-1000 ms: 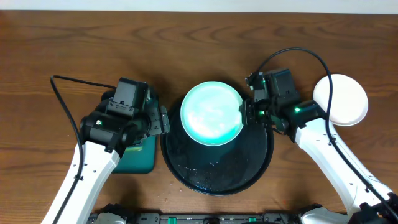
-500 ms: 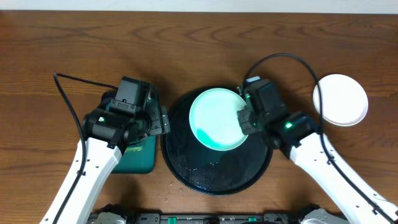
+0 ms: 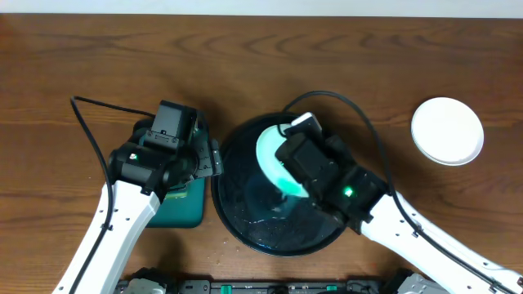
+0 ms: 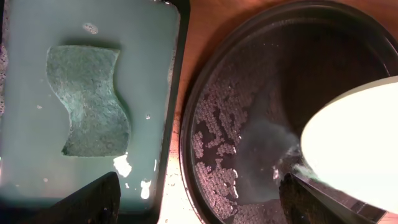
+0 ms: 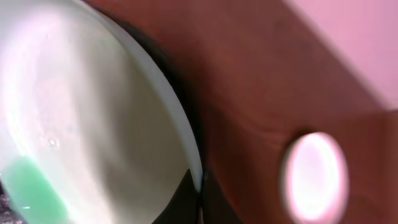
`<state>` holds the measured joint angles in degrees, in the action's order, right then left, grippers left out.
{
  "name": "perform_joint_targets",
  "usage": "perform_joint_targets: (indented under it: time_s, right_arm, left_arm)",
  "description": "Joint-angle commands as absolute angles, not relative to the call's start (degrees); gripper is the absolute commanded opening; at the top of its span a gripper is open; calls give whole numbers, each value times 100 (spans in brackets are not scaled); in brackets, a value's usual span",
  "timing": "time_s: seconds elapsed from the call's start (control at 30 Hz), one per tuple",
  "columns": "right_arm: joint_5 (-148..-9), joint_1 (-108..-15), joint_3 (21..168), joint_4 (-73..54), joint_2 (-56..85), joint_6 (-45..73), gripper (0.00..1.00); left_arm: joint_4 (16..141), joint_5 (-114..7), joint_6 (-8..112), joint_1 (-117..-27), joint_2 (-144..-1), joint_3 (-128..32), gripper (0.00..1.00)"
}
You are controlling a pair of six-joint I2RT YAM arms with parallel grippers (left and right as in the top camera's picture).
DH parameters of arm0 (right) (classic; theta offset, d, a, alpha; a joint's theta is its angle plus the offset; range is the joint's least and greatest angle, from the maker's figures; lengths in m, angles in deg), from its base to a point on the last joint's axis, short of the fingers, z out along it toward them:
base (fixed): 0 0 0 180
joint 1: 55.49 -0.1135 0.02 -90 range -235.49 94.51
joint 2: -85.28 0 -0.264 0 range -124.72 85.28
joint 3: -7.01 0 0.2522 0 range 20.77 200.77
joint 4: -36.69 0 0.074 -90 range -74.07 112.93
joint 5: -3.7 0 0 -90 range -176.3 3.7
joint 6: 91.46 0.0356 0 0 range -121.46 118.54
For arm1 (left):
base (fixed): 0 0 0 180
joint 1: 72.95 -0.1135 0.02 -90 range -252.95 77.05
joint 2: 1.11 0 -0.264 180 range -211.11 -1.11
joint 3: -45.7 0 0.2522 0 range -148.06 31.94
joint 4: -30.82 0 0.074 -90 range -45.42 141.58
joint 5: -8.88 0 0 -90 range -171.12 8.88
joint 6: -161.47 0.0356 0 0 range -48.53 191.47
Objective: Clean dirty plates on tray and stack at the side
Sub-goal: 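Lift the plate with the right gripper and tilt it over the black tray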
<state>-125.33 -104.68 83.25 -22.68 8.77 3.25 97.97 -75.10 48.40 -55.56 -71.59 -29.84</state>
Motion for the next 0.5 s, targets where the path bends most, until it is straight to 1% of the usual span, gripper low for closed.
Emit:
perform_joint_targets:
  time_s: [0.0, 0.23, 0.47]
  right_arm:
    - [-13785, -10800, 8611, -2336, 947, -127, 1]
    - [-15142, -11445, 8633, -2434, 934, -722, 1]
    - [-16251, -11748, 8633, -2445, 925, -1231, 1]
  left_arm:
    - [9810, -7577, 4892, -5534, -7187, -3017, 82]
    - [9812, -7580, 4892, -5534, -7187, -3017, 82]
    - [9810, -7580, 4892, -5534, -7187, -3017, 82]
